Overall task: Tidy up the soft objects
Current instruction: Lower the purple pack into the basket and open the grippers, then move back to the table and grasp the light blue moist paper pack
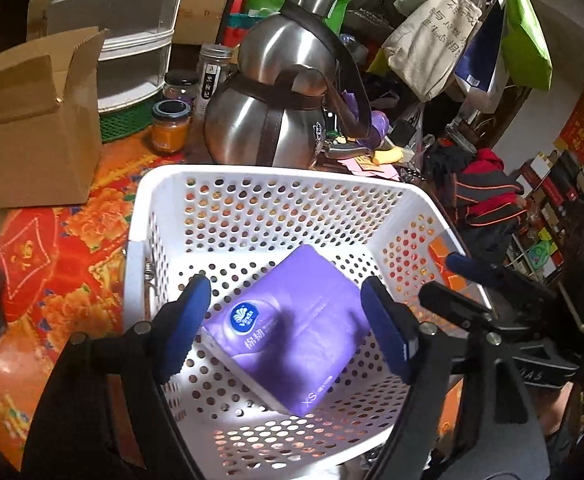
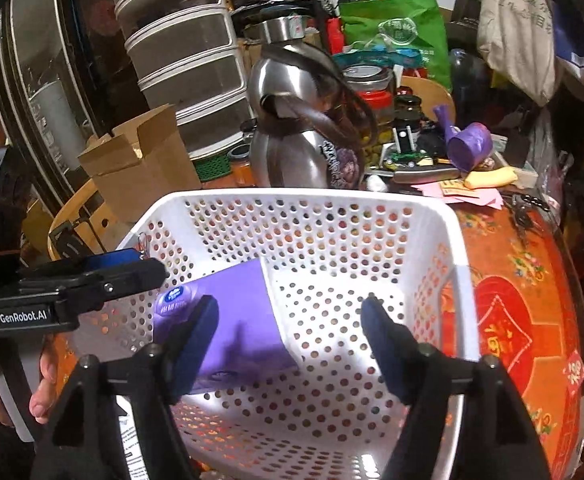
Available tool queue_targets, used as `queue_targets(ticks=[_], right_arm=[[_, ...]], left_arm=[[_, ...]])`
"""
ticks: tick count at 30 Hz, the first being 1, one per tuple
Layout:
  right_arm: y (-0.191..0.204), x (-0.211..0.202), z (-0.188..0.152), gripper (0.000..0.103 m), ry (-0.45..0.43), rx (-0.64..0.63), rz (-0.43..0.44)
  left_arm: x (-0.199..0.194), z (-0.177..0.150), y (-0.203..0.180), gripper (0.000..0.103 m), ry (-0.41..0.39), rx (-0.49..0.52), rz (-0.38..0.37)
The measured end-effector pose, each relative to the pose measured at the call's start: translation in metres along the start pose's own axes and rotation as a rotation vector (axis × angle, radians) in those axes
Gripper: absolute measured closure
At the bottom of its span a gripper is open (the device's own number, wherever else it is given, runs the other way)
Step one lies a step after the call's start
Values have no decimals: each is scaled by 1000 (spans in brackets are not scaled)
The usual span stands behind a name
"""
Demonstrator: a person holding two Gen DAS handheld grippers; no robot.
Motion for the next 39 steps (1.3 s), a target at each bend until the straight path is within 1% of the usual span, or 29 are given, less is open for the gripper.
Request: queue_targets(ticks=[2,6,7,8,9,10,11,13,14,17,19,21,24,26,29,30,33,36,39], right_arm=[[0,-5,1,27,-6,-11,-26],[4,-13,-2,27,-8,-20,-28],[6,-16,-4,27,-9,-32,-37],[10,-21,-6,27,-16,-49,-52],[12,-26,-8,27,-22,-57,-59],[14,-32,-10,27,-27,-63,-64],[17,-41,-14,27,-34,-66,-76],[21,-58,-21,26,-57,-63,-75],[22,-68,-27,26,-64,-57,-74],[26,-98,-52,26,-87,-36,-73],[32,-119,-78,26,-107,-50,-89],[36,-134,-103,25,-121,-55,-99],[36,-153,-147,25,-122,-9,-86],[36,-162,-173,25,-124,18,-71],[35,-177,-211,25,-148,42,-84],[32,-181,-223,25,-147,60,-88],[24,-192,-251,25,-147,89,-97],[18,-205,-268,25,-168,86,-111],[14,-212,-279,26,-177,95,-71]], left_arm=[[-5,-2,-2,28,-8,11,19],[-24,-9,-10,26,-38,44,61],[-31,-13,-13,19,-51,61,71],[-40,-18,-17,14,-67,81,88],[-51,-24,-20,5,-84,95,106],[-61,-30,-22,3,-94,104,135],[-74,-39,-25,3,-98,112,162],[-95,-56,-28,3,-106,116,163],[-109,-70,-29,3,-109,117,162],[-137,-105,-33,3,-114,144,145],[-153,-132,-35,3,-113,156,140],[-168,-164,-35,3,-116,146,117],[-178,-205,-36,3,-104,108,81],[-179,-236,-43,3,-97,98,77],[-176,-268,-58,3,-73,87,41],[-175,-277,-64,3,-69,91,25],[-173,-295,-81,3,-74,115,28],[-172,-308,-99,3,-77,129,12],[-166,-308,-113,4,-83,136,10]])
Point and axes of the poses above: each gripper's, at about its wrist camera, not at the fingertips, and x roughly the way its jaws point, y to its left, z to its top, the point moved 2 cm from there along x, roughly the way its jaws point, and after that the axes turned 6 degrees about -y, right-handed, at the moved point
